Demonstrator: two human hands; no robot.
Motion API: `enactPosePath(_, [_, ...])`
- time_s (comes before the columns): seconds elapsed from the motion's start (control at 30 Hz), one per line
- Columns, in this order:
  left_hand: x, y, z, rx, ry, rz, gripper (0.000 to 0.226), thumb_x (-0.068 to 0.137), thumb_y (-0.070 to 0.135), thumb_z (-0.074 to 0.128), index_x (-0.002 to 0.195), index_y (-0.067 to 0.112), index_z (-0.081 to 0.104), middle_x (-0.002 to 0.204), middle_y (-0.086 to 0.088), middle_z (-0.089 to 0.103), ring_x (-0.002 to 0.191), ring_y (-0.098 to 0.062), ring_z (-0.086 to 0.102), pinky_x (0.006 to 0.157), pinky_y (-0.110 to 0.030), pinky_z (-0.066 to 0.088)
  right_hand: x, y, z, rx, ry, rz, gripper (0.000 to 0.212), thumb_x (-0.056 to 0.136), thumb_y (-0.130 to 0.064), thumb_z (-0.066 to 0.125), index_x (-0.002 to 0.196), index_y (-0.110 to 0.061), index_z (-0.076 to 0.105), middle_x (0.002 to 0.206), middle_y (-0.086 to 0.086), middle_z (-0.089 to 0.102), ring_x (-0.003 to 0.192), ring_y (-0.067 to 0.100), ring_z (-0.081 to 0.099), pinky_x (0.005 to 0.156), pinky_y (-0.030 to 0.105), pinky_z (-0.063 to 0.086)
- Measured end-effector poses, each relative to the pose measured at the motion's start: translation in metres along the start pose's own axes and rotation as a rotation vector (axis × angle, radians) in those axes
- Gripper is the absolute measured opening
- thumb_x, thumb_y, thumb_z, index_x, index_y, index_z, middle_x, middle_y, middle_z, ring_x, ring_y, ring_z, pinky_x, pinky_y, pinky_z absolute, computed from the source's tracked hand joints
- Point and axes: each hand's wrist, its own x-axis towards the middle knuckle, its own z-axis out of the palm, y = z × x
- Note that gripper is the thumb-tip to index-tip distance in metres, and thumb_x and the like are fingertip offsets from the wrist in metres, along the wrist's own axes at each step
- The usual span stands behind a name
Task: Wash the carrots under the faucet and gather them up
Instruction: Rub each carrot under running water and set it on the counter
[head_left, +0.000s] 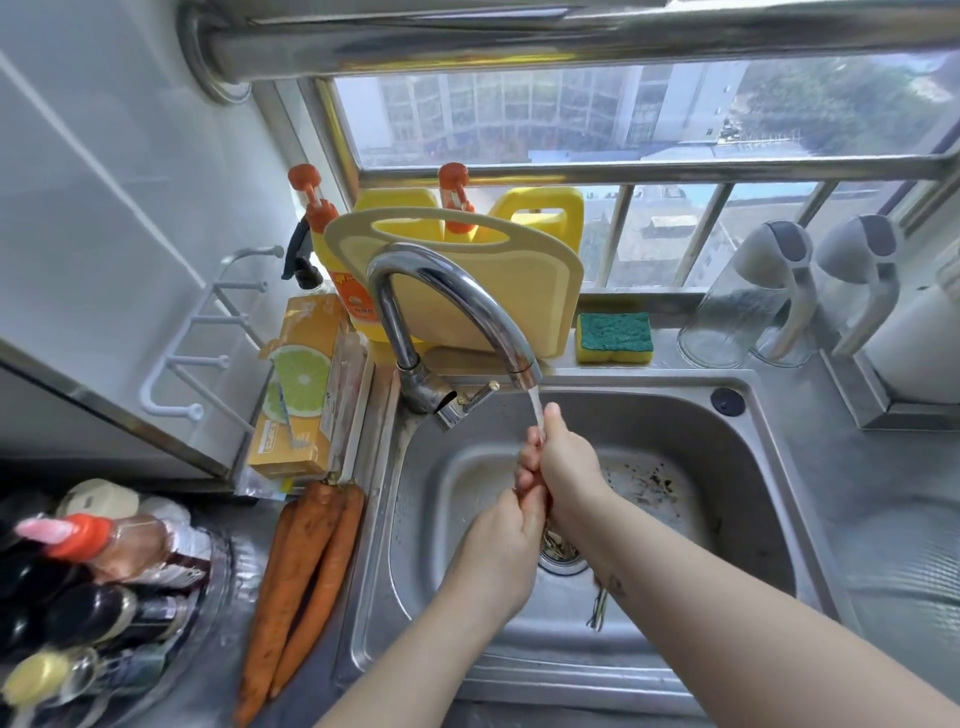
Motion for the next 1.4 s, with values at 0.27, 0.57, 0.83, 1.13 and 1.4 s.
enactPosePath(0.27, [-0.002,-0.008,-0.003,0.022,-0.009,-0.009,0.036,0.101,0.04,0.022,0.085,0.018,0.045,0.087,-0.01,0.061,0.078,-0.027,0.055,0.066,-0.035,0.037,-0.002,0.017,-0.008,-0.379,0.014,-0.347,0.023,0.099,-0.019,0.037,0.078,-0.011,0.045,0.059,0.006,0.048,0.048,0.014,0.049,0.056,0.032,0.042])
enactPosePath(0.57, [-0.001,-0.014,-0.018,-0.25,0.098,0.022,0.014,0.098,0.021,0.045,0.107,0.03,0.052,0.087,0.013,0.058,0.074,-0.006,0.056,0.064,-0.018,0.048,-0.013,-0.018,-0.023,-0.441,-0.255,-0.225,0.036,0.101,-0.032,0.039,0.08,-0.012,0.06,0.074,0.008,0.067,0.064,0.014,0.059,0.067,0.029,0.05])
enactPosePath(0.83, [0.016,-0.015,-0.021,-0.595,0.177,-0.028,0.025,0.083,0.01,0.069,0.106,0.019,0.066,0.094,0.003,0.069,0.079,-0.006,0.068,0.066,-0.016,0.054,-0.022,-0.044,-0.061,-0.491,-0.286,-0.221,0.015,0.087,-0.004,0.063,0.101,-0.003,0.07,0.081,0.014,0.072,0.068,0.015,0.069,0.069,0.022,0.059])
enactPosePath(1.13, [0.049,0.029,0.005,-1.42,0.153,-0.35,0.033,0.099,0.016,0.044,0.129,0.002,0.043,0.095,-0.016,0.059,0.086,-0.023,0.062,0.089,-0.04,0.049,-0.037,-0.048,-0.078,-0.81,-0.151,-0.504,0.028,0.088,-0.003,0.062,0.114,-0.008,0.068,0.091,0.005,0.074,0.08,0.012,0.073,0.082,0.026,0.058])
enactPosePath(1.4, [0.062,0.049,0.002,-1.558,0.266,-0.557,0.028,0.101,0.031,0.037,0.082,0.015,0.049,0.085,-0.01,0.053,0.07,-0.018,0.056,0.061,-0.034,0.045,-0.048,-0.039,-0.064,-1.055,-0.033,-0.704,0.022,0.081,-0.017,0.07,0.102,-0.019,0.074,0.079,-0.001,0.074,0.07,0.009,0.068,0.076,0.028,0.055])
